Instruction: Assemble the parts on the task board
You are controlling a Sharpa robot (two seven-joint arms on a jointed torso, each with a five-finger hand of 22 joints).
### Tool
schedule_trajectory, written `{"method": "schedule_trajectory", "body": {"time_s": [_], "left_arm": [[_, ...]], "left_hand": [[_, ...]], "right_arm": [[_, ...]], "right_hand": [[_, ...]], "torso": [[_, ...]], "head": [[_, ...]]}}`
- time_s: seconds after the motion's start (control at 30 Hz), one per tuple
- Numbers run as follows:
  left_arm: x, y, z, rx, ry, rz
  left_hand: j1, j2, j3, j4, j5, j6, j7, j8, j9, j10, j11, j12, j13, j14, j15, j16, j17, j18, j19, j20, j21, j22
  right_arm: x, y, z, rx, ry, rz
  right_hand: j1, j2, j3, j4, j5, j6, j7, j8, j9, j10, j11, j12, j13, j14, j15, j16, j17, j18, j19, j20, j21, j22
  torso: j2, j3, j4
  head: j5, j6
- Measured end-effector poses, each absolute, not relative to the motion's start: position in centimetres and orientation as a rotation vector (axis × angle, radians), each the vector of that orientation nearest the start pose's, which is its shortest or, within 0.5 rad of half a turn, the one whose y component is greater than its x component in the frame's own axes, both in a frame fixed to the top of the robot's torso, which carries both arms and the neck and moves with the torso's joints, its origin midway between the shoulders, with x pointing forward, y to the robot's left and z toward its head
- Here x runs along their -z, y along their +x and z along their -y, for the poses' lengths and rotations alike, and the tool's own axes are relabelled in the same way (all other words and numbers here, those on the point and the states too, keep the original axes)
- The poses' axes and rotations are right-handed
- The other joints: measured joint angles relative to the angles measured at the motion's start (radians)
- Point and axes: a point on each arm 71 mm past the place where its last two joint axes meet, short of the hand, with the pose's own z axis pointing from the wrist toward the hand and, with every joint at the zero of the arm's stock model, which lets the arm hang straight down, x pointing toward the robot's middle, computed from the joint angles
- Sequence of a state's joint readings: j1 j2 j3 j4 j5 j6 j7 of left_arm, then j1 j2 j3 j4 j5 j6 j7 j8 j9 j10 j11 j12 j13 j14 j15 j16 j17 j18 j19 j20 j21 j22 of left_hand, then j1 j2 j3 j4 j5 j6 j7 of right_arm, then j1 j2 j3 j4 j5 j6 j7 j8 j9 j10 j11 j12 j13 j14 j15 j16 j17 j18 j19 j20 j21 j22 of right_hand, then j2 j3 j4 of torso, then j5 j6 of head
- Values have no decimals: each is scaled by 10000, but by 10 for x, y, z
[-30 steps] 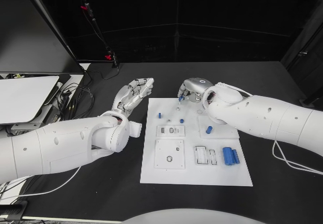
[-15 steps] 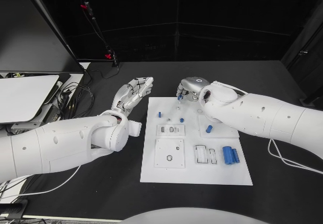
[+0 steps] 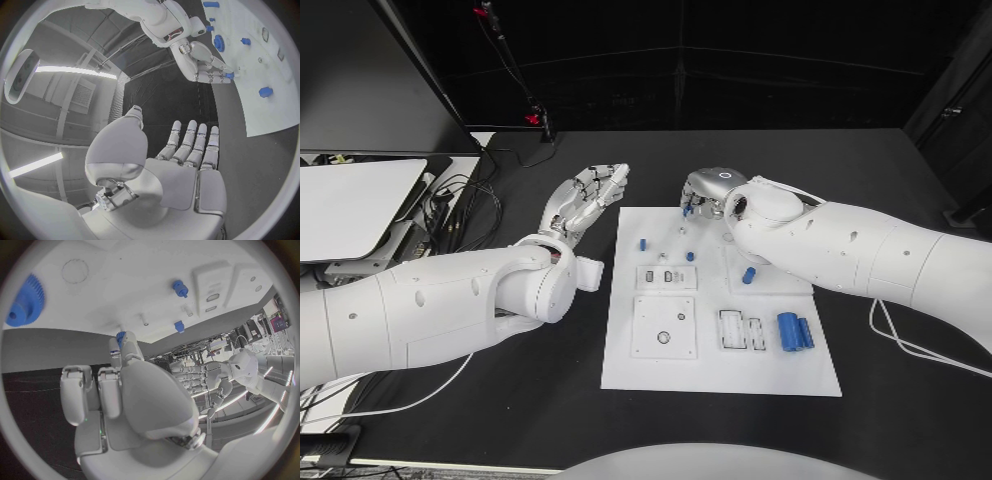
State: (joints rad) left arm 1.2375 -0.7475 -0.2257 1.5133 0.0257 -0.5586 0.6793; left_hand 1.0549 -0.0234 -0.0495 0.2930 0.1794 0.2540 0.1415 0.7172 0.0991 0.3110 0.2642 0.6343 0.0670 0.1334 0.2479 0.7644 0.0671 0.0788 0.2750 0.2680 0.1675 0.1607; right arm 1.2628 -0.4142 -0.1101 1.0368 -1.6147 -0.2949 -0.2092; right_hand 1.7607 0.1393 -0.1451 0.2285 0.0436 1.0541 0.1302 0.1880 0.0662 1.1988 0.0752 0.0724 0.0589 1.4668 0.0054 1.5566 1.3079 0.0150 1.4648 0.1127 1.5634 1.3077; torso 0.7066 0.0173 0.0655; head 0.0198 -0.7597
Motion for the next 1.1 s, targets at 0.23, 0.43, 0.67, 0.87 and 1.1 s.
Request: {"method": "schedule_trajectory", "body": {"time_s": [0.23, 0.43, 0.67, 0.87, 1.1], "left_arm": [[208, 475, -182, 14419, -9572, -12663], [208, 475, -182, 14415, -9573, -12661], [208, 475, -182, 14407, -9574, -12657], [208, 475, -182, 14404, -9574, -12656], [208, 475, -183, 14383, -9575, -12647]], "left_hand": [[40, 40, 0, 0, 45, 0, 0, 0, 0, -1, 0, 0, 0, 0, 0, 0, 0, -1, 0, 0, 0, 0], [40, 40, 0, 0, 45, 0, 0, 0, -1, -1, -1, 0, 0, 0, 0, 0, 0, 0, 0, 0, 0, -1], [40, 40, 0, 0, 45, 0, 0, 0, -15, -1, -1, 0, 0, 0, 0, 0, -8, 0, 0, 0, 0, -1], [40, 40, 0, 0, 44, 0, 0, 0, -15, -1, -1, 0, 0, 0, 0, 0, -8, 0, 0, 0, 0, -2], [40, 40, 0, 0, 69, 0, 0, 0, -15, -1, -1, 0, 0, 0, 0, 0, -8, 0, 0, 0, 0, -2]], "right_arm": [[197, 565, 116, -3706, -2870, -16342], [198, 565, 115, -3625, -2832, -16411], [199, 566, 114, -3588, -2822, -16470], [199, 566, 115, -3544, -2819, -16533], [199, 567, 118, -3639, -2731, -16426]], "right_hand": [[-43, -43, -25, 48, -1, -2, -1, -26, -7, 0, 0, -41, 4, -36, 36, 0, -1, 0, 0, 0, 0, -1], [-43, -43, -25, 49, -1, -4, -3, -87, -13, 0, 0, -41, 3, -36, 36, 1, -1, 0, 0, 0, 0, -1], [-95, -95, -41, 170, -1, -24, -20, -176, -10, -3, 3, -80, 7, -36, 36, 1, -2, 0, 26, 26, 0, -1], [-610, -606, -383, 560, 3, -780, -339, -675, -38, -566, 269, -118, 7, -19, 203, 1, -2, 0, 21, 95, -189, -2], [-2579, -2039, 268, 611, 8, -1733, -653, -1195, -1, -1578, 475, -117, 39, 1, 326, -235, -11, 162, 19, 345, -674, -2]], "torso": [[-1, 0, 3], [-5, 0, 3], [-5, -1, 2], [-6, -4, 1], [-9, -4, -4]], "head": [[6, -34], [12, -35], [4, -40], [17, -44], [26, -58]]}}
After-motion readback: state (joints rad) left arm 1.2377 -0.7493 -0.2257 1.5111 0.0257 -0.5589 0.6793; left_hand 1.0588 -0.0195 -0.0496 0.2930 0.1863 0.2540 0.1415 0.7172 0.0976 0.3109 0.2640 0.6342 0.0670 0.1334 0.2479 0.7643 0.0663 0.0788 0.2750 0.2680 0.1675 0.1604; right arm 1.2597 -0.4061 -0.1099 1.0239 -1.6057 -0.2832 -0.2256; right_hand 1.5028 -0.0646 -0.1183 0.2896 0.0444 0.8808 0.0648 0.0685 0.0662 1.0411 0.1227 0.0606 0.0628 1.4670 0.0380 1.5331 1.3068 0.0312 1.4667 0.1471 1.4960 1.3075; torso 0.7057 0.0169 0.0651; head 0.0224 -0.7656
